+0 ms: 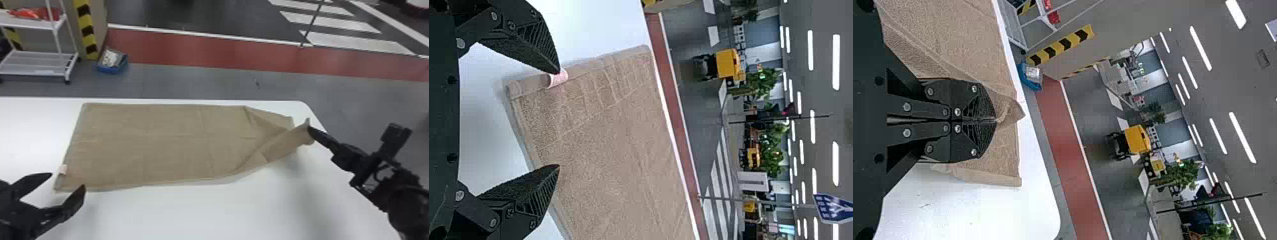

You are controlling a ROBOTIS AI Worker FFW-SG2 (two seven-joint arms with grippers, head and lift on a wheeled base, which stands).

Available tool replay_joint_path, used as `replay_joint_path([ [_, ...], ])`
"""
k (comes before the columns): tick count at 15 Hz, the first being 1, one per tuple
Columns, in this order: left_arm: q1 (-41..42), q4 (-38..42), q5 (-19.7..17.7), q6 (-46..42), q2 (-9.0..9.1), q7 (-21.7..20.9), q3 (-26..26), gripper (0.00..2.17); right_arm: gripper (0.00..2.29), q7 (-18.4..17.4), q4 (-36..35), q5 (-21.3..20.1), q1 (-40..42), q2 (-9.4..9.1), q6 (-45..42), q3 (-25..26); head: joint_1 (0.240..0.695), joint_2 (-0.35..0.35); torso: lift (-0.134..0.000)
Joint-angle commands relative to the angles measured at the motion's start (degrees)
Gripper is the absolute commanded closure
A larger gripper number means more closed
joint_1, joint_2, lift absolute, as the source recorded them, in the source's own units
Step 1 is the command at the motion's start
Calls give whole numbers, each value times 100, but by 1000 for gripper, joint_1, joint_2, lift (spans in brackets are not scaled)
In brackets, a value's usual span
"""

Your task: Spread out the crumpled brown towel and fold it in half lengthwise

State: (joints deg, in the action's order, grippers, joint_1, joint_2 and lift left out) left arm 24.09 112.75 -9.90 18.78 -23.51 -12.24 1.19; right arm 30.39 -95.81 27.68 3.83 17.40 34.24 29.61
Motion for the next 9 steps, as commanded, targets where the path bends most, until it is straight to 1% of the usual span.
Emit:
replay_joint_path([
  [1, -176, 19, -4, 791, 40, -42, 13, 275, 1301, 19, -25, 9, 30, 0, 0, 45, 695, -235, -124],
  [2, -256, 27, -4, 1142, 48, -42, 31, 353, 1301, 19, -25, 27, 65, 0, 0, 62, 695, -236, -124],
  [4, -282, 54, -21, 1212, 57, -42, -13, 360, 1301, 28, -78, 53, 109, 0, -17, 115, 695, -234, -124],
  [5, -291, 71, -30, 1212, 57, -42, -31, 475, 1301, 37, -96, 53, 127, 0, 0, 133, 695, -234, -124],
  [6, -291, 89, -30, 1212, 66, -42, -49, 515, 1305, 46, -105, 53, 127, 0, 0, 150, 695, -234, -124],
  [9, -229, 273, -48, 1195, 75, -33, -128, 515, 1305, 46, -105, 53, 144, 0, 0, 186, 695, -235, -124],
])
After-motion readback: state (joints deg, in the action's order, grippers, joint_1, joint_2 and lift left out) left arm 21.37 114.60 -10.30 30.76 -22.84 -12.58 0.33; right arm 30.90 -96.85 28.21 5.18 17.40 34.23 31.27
